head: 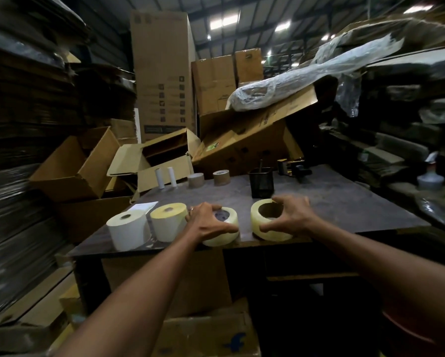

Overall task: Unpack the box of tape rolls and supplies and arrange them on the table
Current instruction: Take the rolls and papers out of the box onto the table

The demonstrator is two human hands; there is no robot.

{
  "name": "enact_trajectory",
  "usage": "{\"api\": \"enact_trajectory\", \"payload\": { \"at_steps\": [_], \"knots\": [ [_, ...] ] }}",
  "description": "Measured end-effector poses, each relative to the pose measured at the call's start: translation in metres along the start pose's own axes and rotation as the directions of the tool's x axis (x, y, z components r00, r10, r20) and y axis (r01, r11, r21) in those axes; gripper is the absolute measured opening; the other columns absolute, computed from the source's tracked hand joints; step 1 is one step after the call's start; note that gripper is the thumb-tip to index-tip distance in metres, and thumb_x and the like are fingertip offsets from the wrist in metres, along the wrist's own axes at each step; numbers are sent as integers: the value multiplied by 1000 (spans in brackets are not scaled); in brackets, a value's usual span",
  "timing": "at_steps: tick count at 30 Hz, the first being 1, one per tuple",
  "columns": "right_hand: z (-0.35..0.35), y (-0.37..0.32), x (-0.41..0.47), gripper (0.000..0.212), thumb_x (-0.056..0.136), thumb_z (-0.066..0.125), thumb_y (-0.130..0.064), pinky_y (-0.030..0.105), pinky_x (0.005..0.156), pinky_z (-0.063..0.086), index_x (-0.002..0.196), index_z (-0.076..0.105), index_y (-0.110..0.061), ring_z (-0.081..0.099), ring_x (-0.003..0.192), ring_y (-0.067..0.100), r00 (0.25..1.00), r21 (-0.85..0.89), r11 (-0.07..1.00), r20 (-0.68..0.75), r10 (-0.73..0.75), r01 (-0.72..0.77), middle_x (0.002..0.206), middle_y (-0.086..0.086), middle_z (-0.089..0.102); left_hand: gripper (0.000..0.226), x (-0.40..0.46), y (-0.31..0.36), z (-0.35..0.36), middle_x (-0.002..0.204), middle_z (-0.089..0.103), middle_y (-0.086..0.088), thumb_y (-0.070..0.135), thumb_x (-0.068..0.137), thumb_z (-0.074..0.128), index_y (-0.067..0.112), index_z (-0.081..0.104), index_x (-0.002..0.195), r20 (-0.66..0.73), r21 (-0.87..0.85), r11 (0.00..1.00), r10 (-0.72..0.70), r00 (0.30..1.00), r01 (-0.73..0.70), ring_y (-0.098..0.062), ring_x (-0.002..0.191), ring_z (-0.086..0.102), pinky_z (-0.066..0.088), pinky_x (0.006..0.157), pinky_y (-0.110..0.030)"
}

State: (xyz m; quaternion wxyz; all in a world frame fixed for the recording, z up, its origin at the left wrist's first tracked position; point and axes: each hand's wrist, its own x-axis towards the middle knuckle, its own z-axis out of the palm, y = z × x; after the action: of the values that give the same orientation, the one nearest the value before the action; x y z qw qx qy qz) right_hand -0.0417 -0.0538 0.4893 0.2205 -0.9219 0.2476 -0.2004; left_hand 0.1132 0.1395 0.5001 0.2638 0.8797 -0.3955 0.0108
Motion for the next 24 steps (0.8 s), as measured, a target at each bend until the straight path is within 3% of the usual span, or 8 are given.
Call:
{"api": "enact_trajectory", "payload": {
  "at_steps": [8, 14, 24],
  "knots": [
    [17, -10, 14, 107, 59, 78, -66, 46, 106, 31, 148, 37, -23, 30, 132, 35, 997, 30, 997, 19, 73, -73, 140, 6, 49, 104, 23, -14, 0, 137, 56, -9, 73, 39, 69, 28, 59, 133, 83, -39, 998, -43, 996, 47, -30, 125, 49, 42, 107, -50],
    [16, -15, 17, 107, 65, 81, -56, 42, 107, 33, 151, 31, -19, 29, 133, 34, 995, 59, 994, 25, 94, -95, 144, 10, 44, 79, 35, -16, -1, 142, 51, -9, 46, 64, 84, 22, 58, 134, 132, -71, 996, -50, 990, 60, -27, 127, 48, 45, 105, -45],
    [14, -10, 18, 114, 59, 84, -57, 42, 110, 32, 151, 32, -12, 29, 135, 33, 997, 99, 992, 30, 77, -79, 147, 9, 43, 89, 39, -24, 3, 141, 51, -10, 58, 55, 81, 24, 57, 135, 127, -70, 997, -21, 992, 30, -27, 122, 50, 48, 102, -47]
  ]
}}
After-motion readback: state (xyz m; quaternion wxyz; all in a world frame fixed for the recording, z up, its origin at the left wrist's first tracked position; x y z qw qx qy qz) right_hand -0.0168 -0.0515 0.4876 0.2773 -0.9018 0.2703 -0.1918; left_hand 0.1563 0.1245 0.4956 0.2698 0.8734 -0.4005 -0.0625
